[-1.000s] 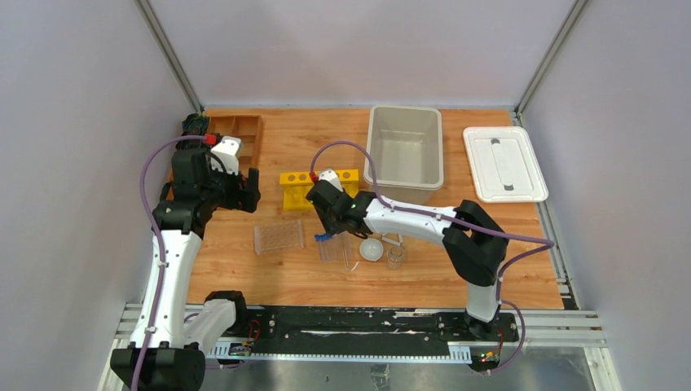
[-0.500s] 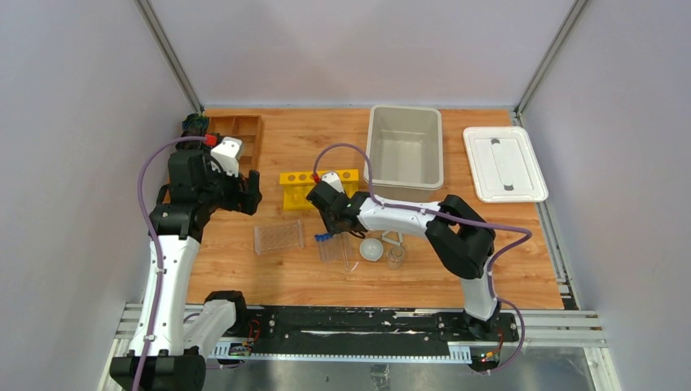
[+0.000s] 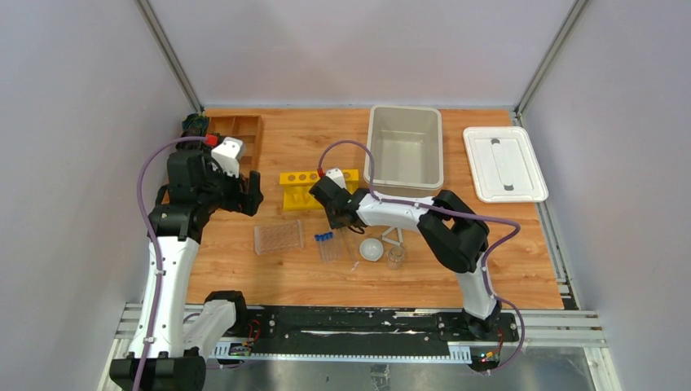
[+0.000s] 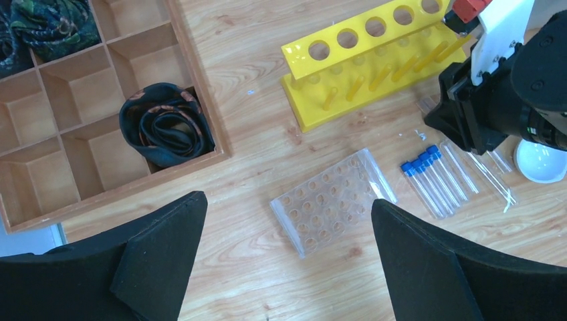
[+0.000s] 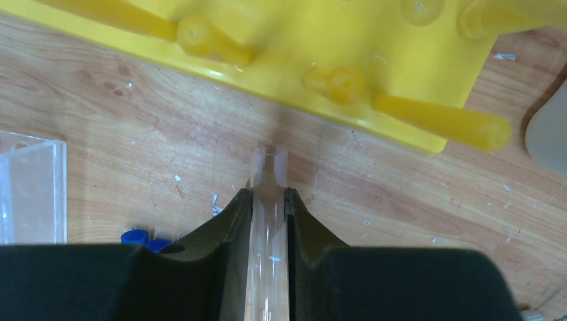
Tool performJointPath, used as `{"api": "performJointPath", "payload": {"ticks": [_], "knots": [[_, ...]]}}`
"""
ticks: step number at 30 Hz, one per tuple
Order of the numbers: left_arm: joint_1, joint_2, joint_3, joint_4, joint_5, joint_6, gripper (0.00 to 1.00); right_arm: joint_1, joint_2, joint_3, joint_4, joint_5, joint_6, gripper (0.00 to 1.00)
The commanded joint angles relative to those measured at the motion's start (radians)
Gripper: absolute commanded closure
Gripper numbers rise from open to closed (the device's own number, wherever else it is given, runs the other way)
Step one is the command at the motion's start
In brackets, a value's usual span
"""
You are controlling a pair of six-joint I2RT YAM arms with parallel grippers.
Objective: Organize the chemistry lab equipment
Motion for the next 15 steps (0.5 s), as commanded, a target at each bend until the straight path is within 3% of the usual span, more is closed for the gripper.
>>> {"api": "performJointPath", "payload": {"ticks": [1, 10, 15], "knots": [[0.006, -0.027, 0.014, -0.002, 0.044, 0.014, 0.0, -0.017, 0.024, 0.001, 0.011, -0.022, 0.027, 0.81], [0.006, -0.052, 0.011, -0.019, 0.085, 0.005, 0.0, -0.017, -0.125, 0.021, 0.033, -0.073, 0.073, 1.0], [0.007, -0.074, 0.024, -0.039, 0.13, 0.004, 0.0, -0.014, -0.267, 0.018, 0.121, -0.086, 0.114, 1.0]]}}
